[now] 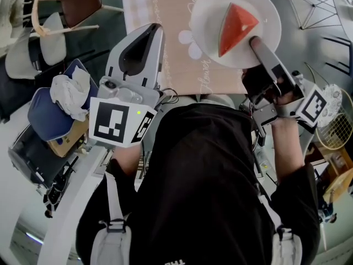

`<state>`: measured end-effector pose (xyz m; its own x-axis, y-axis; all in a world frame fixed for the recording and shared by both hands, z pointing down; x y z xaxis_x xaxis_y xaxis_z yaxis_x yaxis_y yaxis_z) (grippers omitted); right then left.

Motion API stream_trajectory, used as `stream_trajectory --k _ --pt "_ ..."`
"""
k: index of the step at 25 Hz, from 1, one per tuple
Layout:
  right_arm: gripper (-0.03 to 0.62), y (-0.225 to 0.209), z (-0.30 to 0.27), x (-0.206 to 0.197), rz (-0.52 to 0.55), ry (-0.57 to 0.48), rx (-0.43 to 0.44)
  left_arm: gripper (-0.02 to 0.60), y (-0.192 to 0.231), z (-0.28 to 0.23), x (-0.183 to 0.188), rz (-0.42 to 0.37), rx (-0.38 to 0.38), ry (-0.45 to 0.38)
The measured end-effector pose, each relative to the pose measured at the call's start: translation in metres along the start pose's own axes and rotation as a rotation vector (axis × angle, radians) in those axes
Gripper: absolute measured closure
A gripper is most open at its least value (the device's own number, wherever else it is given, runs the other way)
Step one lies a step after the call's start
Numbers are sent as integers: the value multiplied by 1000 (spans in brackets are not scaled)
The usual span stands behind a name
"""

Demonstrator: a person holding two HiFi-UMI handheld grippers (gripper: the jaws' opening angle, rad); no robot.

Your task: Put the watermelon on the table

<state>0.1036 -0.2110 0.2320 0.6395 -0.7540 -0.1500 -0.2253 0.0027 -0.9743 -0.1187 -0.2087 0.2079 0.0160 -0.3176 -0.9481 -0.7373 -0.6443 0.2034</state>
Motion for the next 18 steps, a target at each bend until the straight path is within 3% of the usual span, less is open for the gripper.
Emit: stream_trajectory --k 18 --pt "562 -58 -22 -16 -14 64 -38 571 23 -25 -53 10 74 25"
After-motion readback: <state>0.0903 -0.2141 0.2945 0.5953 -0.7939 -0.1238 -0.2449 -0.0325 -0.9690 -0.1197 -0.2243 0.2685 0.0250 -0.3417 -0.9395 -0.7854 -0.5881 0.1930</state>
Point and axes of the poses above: the fingertips, and each gripper's own axes: z backward along the fingers, y to its left, x out of its top, the point moved 4 cm from there along z, backward along the fingers, and after that the axes turned 11 degrees about -x, right-handed, at the moved point
